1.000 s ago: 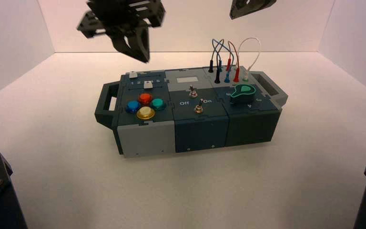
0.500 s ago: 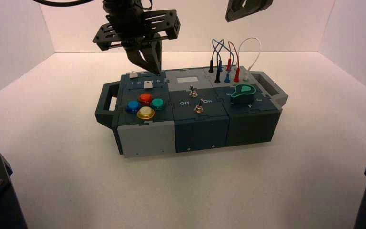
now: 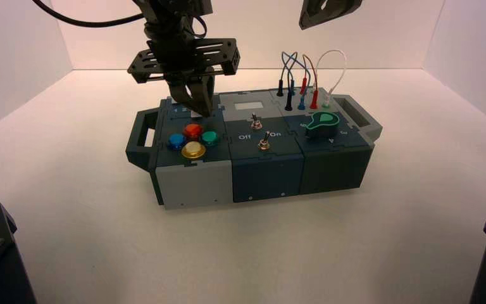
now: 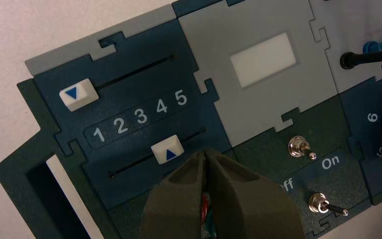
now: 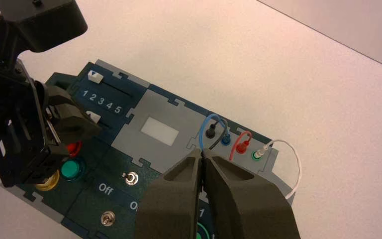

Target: Move the bottom slider to position 1.

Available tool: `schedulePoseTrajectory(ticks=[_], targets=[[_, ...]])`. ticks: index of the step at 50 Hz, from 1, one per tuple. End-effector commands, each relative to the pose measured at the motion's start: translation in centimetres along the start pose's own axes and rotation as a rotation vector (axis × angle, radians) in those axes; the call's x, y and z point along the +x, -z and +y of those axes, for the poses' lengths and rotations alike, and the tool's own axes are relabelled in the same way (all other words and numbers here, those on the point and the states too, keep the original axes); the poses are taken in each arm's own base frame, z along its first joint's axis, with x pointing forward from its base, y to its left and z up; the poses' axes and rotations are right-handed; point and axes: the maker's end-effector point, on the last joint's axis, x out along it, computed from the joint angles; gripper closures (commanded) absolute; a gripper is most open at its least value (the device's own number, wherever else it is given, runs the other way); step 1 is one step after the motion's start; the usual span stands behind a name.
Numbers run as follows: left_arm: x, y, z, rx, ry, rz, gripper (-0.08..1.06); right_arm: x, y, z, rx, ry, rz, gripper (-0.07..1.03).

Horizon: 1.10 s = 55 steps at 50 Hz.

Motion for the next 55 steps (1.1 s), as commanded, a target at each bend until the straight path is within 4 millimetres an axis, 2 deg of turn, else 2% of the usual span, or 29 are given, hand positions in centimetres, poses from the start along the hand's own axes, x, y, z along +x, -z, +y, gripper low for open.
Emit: schedulePoseTrajectory(ticks=[1,13,39,55], targets=[[-0.8,-1.9,-0.9,0.005,0.023,-0.055,1.0,-0.4,-1.3,0.2,-0.006,-0.005,-0.037,0.98],[-0.8,-2.6,-1.0,0.005,0.027,-0.067,1.0,-0.4,-1.4,0.2,-0.006,-0.005,-0.04,0.98],[-0.7,-2.4,0.4,0.003,0.0,-0.051,1.0,-0.4,-1.4,0.2,-0.006,-0.005,-0.037,0.98],[-0.6,-2.3,0.6,0.005,-0.006,-0.04,1.0,-0.4,-1.4,0.2,-0.006,-0.005,-0.037,0.98]])
